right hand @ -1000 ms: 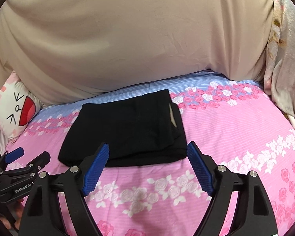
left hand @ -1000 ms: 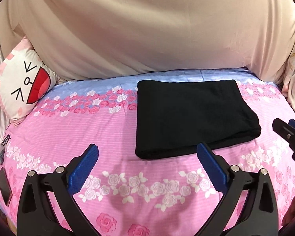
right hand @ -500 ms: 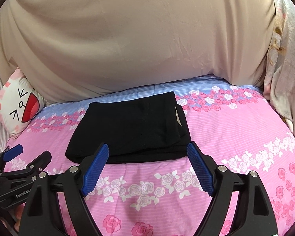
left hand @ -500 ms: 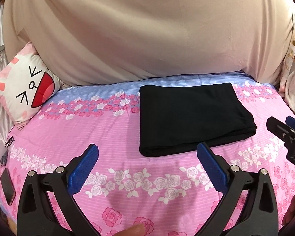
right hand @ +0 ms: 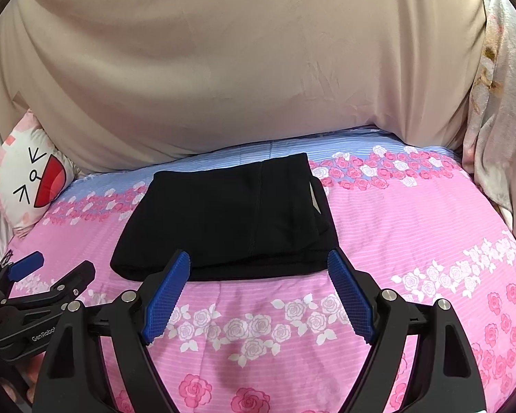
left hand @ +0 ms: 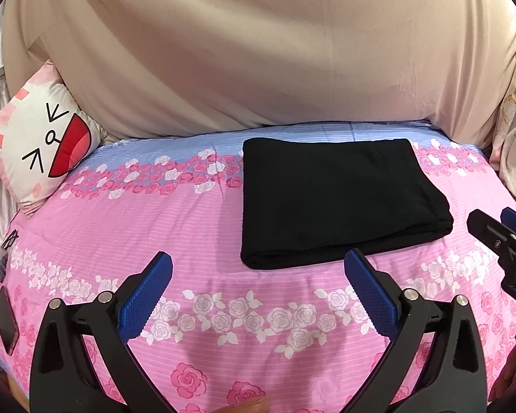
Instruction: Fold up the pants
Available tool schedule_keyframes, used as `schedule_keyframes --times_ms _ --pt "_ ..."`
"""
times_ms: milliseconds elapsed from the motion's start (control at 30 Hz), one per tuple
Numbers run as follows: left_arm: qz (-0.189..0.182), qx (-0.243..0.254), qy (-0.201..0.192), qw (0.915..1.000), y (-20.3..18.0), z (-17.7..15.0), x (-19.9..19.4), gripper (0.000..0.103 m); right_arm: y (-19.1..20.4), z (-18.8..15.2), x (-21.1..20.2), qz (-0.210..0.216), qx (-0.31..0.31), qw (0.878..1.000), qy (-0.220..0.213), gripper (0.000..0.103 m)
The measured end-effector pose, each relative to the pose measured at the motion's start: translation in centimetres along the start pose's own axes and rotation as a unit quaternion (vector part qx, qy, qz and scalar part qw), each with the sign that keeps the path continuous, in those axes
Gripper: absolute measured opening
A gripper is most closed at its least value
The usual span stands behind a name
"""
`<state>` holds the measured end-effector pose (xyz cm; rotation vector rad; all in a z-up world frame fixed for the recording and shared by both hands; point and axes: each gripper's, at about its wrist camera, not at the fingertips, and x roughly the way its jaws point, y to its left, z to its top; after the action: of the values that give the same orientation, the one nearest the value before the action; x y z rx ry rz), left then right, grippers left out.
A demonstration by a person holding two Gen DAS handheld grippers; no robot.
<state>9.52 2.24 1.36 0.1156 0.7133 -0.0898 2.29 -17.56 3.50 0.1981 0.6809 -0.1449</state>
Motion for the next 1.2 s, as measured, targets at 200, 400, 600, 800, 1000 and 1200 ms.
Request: schedule_keyframes --times_ms 200,400,600,800,1000,1200 --pt "0.003 -0.003 0.005 1.0 0.1 0.0 0.4 0.098 0.1 -0.2 0.3 -0.001 -0.001 1.0 0.004 0.08" --pt "-0.001 -0.005 -0.01 0.9999 0.2 -0.3 0.4 0.098 0.0 -0.4 0.3 -0.002 0.002 1.0 0.006 0.08" --pt "0.019 0.021 -0.008 0.9996 -0.5 -0.6 -0.6 0.098 -0.4 -0.8 -0.3 -0.001 0.001 1.0 0.006 0.08" --pt "0.008 0.026 -0.013 0.9996 -0.6 -1.3 -2.5 0.098 -0.9 -1.3 -1.3 0.002 0.001 1.0 0.003 0.08" --pt "0.001 0.026 -0.003 0.9997 -0.7 -2.2 -3.2 0.098 -1.0 -2.3 -2.1 0.004 -0.001 1.0 0.007 0.08" --pt "-0.001 0.028 0.0 0.9996 -0.9 -2.7 -3.6 0.098 -0.8 -2.8 -2.3 0.006 -0.004 1.0 0.013 0.08"
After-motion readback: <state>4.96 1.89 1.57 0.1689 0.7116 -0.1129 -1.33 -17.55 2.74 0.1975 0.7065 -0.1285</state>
